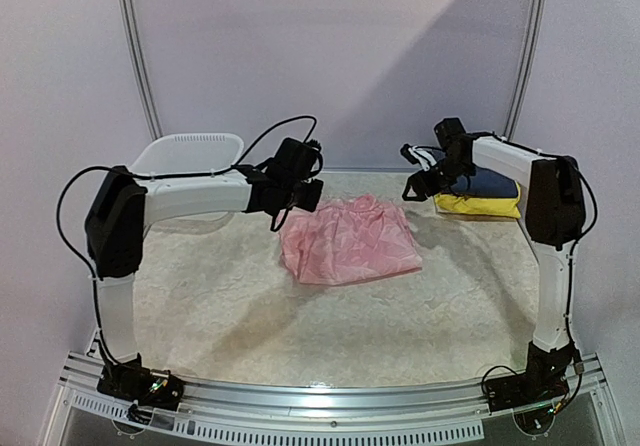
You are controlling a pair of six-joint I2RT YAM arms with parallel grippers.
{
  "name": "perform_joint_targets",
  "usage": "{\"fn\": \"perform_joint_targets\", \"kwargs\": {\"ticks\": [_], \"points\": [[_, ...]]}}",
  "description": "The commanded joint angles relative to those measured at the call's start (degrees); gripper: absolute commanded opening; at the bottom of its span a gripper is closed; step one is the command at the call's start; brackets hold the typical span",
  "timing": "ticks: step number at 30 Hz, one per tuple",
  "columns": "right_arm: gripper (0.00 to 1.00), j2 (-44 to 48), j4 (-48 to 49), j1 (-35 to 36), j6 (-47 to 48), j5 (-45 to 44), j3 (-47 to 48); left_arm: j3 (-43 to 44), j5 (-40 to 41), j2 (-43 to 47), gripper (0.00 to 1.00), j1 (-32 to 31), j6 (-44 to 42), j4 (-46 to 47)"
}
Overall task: Fold and stack the mixed laundry pile
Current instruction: Fold the rectangle-folded shorts at the center of the board.
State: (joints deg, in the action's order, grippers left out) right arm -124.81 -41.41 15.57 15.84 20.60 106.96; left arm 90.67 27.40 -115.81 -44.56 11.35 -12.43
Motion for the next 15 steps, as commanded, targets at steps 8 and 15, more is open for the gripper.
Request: {"fn": "perform_joint_targets", "kwargs": {"ticks": [8,15], "points": [[0.73,5.3,-6.1,0.5,-2.8,13.8,-9.3,-12.8,-12.8,9.9,0.60,-0.6,21.7,0.9],[0.71,5.2,-4.6,0.6,-2.3,15.3,-10.5,-23.7,-14.4,12.3,1.00,0.4,34.5,8.0]]}}
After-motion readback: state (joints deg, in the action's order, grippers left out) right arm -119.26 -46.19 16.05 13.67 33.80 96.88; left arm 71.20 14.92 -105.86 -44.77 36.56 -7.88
